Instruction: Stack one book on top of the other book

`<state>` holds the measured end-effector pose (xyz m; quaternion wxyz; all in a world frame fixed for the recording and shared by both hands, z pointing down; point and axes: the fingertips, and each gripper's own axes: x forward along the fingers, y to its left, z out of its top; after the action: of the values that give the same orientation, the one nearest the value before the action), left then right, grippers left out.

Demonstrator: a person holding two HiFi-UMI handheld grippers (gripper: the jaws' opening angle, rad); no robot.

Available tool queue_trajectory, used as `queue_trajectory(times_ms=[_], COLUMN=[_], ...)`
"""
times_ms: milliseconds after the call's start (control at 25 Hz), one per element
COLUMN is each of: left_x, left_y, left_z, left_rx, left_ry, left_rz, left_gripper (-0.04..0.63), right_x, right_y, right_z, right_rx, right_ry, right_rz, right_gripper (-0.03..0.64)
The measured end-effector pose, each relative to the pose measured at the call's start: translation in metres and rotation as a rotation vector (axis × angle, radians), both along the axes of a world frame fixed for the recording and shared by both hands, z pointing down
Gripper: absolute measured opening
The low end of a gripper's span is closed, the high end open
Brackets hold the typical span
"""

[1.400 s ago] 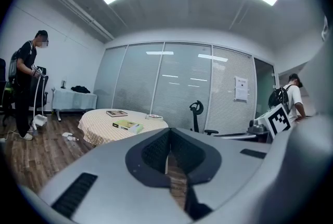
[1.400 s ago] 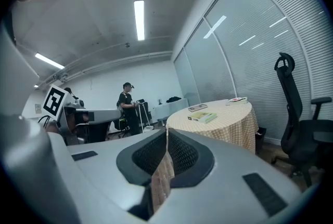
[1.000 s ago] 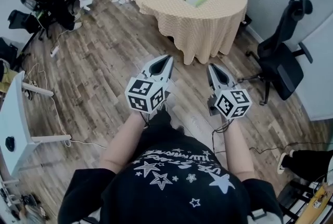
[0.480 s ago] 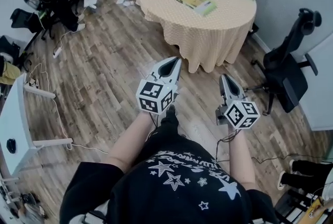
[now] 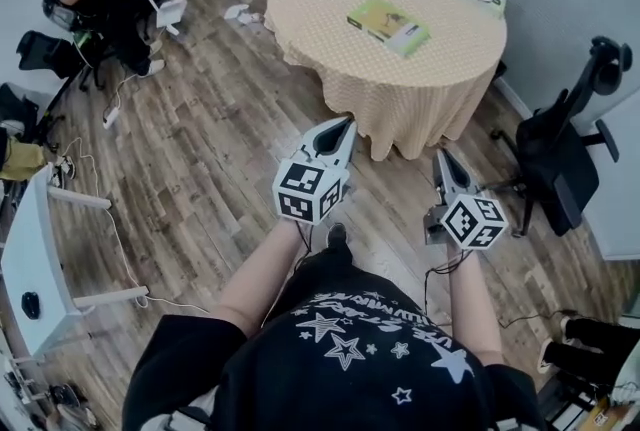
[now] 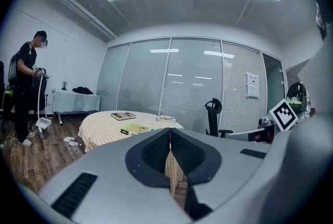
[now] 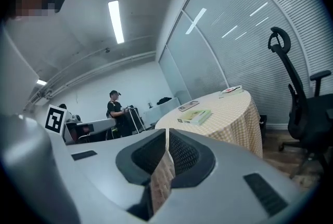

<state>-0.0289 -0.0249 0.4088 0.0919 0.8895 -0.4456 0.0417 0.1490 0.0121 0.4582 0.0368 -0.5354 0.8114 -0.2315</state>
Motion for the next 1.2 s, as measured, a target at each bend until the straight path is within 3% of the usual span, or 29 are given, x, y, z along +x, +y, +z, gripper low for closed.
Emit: queue_trajectory(times_ms=[440,720,1200], left_x=[-0.032,-0.047,-0.042], left_y=[-0.089,-0.122,-0.175], left_z=[0.008,0.020,0.037], left_rx=[0.000,-0.021,-0.049], left_ry=[0.009,0.006,-0.023], left_rz=[0.020,0.033,0.011], left_gripper=[0.009,0.009,0.009], right_x=[-0.025,-0.037,-0.015], right_y=[-0.089,-0.117,-0.183], right_z=[-0.004,-0.004,0.025], right_rx=[-0.007,-0.020,-0.073], right_ry=[0.013,-0.045,-0.072], right_rz=[0.046,0.076,0.115], right_gripper=[0.034,0.034,0.034])
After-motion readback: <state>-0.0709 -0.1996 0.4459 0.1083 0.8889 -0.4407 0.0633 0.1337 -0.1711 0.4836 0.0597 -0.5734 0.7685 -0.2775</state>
